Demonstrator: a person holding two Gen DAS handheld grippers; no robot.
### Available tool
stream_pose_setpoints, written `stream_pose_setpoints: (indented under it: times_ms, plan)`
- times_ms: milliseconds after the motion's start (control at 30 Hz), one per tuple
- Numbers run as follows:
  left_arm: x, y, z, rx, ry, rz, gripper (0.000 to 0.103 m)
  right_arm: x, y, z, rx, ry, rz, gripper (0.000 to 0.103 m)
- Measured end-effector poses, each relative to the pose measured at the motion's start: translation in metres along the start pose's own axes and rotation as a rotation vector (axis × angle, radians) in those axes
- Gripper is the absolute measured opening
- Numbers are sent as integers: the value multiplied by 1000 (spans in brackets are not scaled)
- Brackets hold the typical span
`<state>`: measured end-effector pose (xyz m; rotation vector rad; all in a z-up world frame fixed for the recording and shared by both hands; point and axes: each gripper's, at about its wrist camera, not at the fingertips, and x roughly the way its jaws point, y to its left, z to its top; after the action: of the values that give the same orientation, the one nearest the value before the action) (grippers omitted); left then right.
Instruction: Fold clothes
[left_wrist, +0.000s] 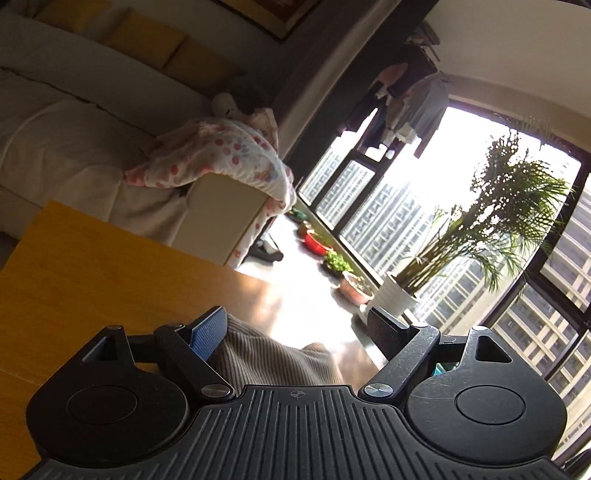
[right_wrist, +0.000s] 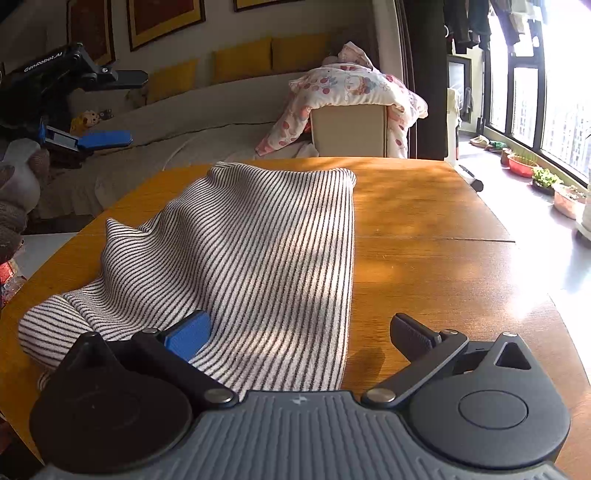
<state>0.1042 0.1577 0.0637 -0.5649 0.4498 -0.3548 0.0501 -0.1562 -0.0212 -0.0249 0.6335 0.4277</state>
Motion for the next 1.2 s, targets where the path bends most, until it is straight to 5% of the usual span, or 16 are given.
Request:
stream_pose_setpoints:
  times_ms: [233, 400, 733, 1033, 1200]
  plan:
    - [9, 28, -39, -81, 287, -42, 95, 1, -4, 1, 26, 12, 16, 103]
    - [34, 38, -58, -145, 396, -140, 95, 0, -3, 1, 24, 10, 12, 103]
    - [87, 55, -31, -275, 314, -201, 95, 0, -6, 0, 61, 12, -1, 103]
    - [1, 36, 22, -103, -3, -91, 96, 1, -6, 0, 66, 20, -14, 103]
    - [13, 41, 8, -173, 162, -116, 98, 1, -4, 0, 64, 22, -21, 103]
